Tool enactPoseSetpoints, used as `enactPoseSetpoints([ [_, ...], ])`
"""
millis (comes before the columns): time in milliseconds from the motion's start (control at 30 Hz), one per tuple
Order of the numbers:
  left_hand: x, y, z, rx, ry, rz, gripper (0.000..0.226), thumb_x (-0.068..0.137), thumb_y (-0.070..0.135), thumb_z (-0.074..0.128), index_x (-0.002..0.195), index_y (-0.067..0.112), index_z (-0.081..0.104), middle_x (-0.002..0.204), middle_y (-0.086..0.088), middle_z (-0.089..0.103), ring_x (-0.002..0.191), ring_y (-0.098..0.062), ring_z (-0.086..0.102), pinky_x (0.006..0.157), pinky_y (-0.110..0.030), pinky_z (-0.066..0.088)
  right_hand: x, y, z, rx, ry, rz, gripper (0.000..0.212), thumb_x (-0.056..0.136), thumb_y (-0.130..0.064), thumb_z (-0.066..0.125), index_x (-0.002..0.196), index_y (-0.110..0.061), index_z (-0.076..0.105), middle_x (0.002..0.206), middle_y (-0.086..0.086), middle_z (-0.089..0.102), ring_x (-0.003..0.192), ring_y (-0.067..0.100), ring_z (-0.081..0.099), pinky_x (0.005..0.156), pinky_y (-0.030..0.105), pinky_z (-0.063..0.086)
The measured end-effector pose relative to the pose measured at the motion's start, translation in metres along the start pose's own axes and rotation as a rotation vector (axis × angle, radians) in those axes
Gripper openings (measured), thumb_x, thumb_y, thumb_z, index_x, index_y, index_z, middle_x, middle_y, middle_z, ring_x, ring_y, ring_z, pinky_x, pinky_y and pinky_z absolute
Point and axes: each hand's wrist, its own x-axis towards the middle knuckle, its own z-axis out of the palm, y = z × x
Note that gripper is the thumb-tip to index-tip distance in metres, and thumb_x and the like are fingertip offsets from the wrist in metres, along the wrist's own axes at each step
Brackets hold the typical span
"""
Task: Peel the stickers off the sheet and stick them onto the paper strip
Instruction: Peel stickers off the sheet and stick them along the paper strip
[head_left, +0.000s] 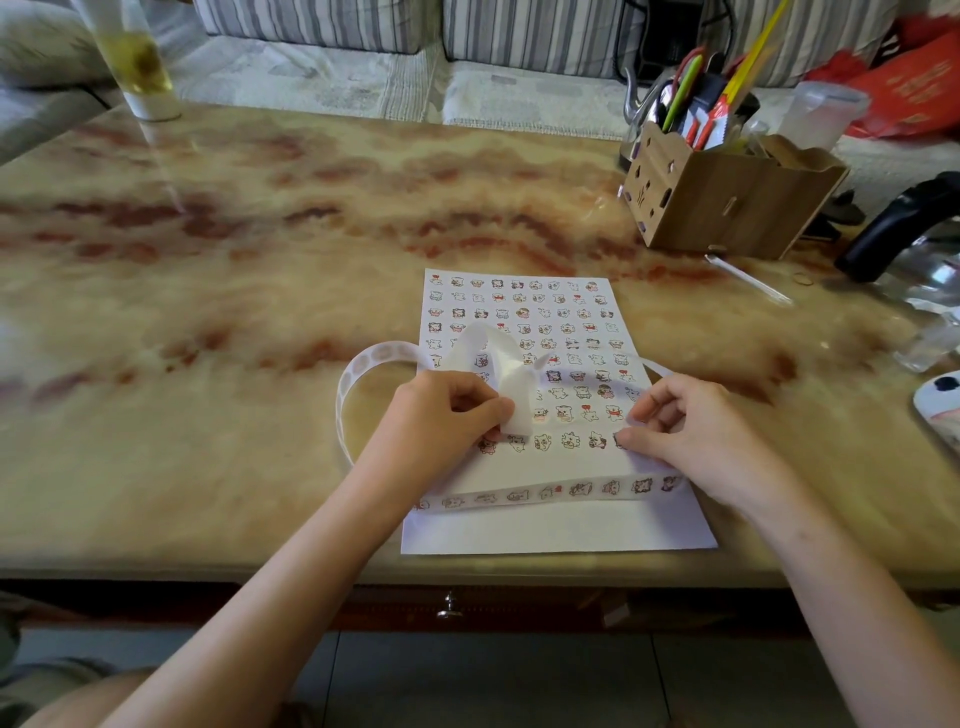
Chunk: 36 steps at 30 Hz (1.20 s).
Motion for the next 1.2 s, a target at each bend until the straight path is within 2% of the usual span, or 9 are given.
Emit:
enactPoseSetpoints([
  [300, 0.000, 0.000, 0.000, 0.001, -0.002, 0.008, 0.018, 0.087, 0.023, 0.066, 0.070, 0.019, 0.069, 0.063, 0.005, 0.071, 0.060, -0.003, 0.061, 0.077, -0.029, 0.052, 0.002, 0.000, -0.001, 0.000, -0.021, 0.005, 0.019, 0.075, -0.013, 0.079, 0.073, -0.017, 0.061, 0.067, 0.004, 0.059, 0.058, 0.018, 0.054, 0.055, 0.041, 0.052],
  [400, 0.001, -0.001, 0.000, -0.003, -0.002, 0.013, 0.017, 0.087, 0.023, 0.066, 0.070, 0.019, 0.069, 0.064, 0.004, 0.071, 0.060, -0.004, 0.061, 0.078, -0.030, 0.053, 0.003, 0.001, 0.000, -0.037, -0.021, -0.004, 0.019, 0.076, -0.012, 0.078, 0.074, -0.018, 0.060, 0.067, 0.002, 0.059, 0.060, 0.018, 0.054, 0.064, 0.043, 0.053],
  [533, 0.000, -0.001, 0.000, -0.032, 0.016, 0.031, 0.018, 0.088, 0.023, 0.065, 0.071, 0.016, 0.069, 0.065, 0.003, 0.072, 0.066, -0.015, 0.065, 0.079, -0.035, 0.054, 0.002, 0.001, 0.001, -0.044, 0.006, -0.025, 0.018, 0.084, -0.009, 0.069, 0.074, -0.021, 0.060, 0.067, -0.001, 0.059, 0.060, 0.017, 0.054, 0.065, 0.044, 0.054],
  [600, 0.000, 0.000, 0.000, -0.063, 0.037, 0.049, 0.017, 0.088, 0.023, 0.065, 0.074, 0.016, 0.069, 0.067, 0.004, 0.072, 0.065, -0.013, 0.065, 0.077, -0.034, 0.054, -0.001, -0.004, 0.003, 0.008, 0.062, -0.089, 0.017, 0.085, -0.010, 0.068, 0.073, -0.022, 0.062, 0.064, -0.005, 0.061, 0.056, 0.010, 0.055, 0.060, 0.039, 0.052],
  [667, 0.001, 0.001, -0.001, -0.102, 0.060, 0.078, 0.015, 0.090, 0.024, 0.063, 0.079, 0.016, 0.070, 0.067, 0.005, 0.072, 0.064, -0.006, 0.065, 0.075, -0.029, 0.054, -0.007, -0.016, 0.005, 0.058, 0.116, -0.201, 0.013, 0.085, -0.015, 0.068, 0.075, -0.023, 0.065, 0.065, -0.009, 0.063, 0.055, 0.001, 0.053, 0.058, 0.023, 0.047],
  [767, 0.001, 0.005, -0.001, -0.178, 0.091, 0.132, 0.014, 0.091, 0.021, 0.062, 0.083, 0.012, 0.069, 0.063, 0.005, 0.070, 0.061, -0.001, 0.065, 0.065, -0.023, 0.054, -0.019, -0.036, 0.013, 0.154, 0.108, -0.352, 0.009, 0.085, -0.020, 0.069, 0.081, -0.028, 0.066, 0.075, -0.014, 0.066, 0.067, 0.001, 0.057, 0.063, 0.012, 0.044],
  [900, 0.000, 0.008, -0.002, -0.264, 0.107, 0.215, 0.015, 0.093, 0.015, 0.060, 0.083, 0.007, 0.068, 0.063, 0.005, 0.068, 0.062, -0.002, 0.065, 0.058, -0.012, 0.047, -0.026, -0.046, 0.029, 0.165, 0.092, -0.469, 0.011, 0.083, -0.022, 0.072, 0.092, -0.026, 0.067, 0.089, -0.015, 0.069, 0.089, 0.008, 0.063, 0.083, 0.024, 0.049],
  [1067, 0.002, 0.007, -0.001, -0.319, 0.097, 0.219, 0.020, 0.095, 0.016, 0.057, 0.088, 0.001, 0.068, 0.066, 0.001, 0.070, 0.066, -0.010, 0.068, 0.065, -0.021, 0.055, -0.026, -0.048, 0.035, 0.228, 0.111, -0.501, 0.012, 0.082, -0.015, 0.074, 0.089, -0.023, 0.068, 0.082, -0.012, 0.070, 0.080, 0.011, 0.066, 0.078, 0.028, 0.053],
  [1200, 0.002, 0.008, 0.001, -0.333, 0.059, 0.200, 0.026, 0.095, 0.022, 0.056, 0.084, 0.003, 0.071, 0.073, -0.006, 0.072, 0.068, -0.011, 0.068, 0.065, -0.021, 0.055, -0.026, -0.050, 0.034, 0.276, 0.129, -0.475, 0.010, 0.082, -0.014, 0.073, 0.087, -0.023, 0.071, 0.080, -0.011, 0.071, 0.077, 0.009, 0.066, 0.076, 0.026, 0.053],
])
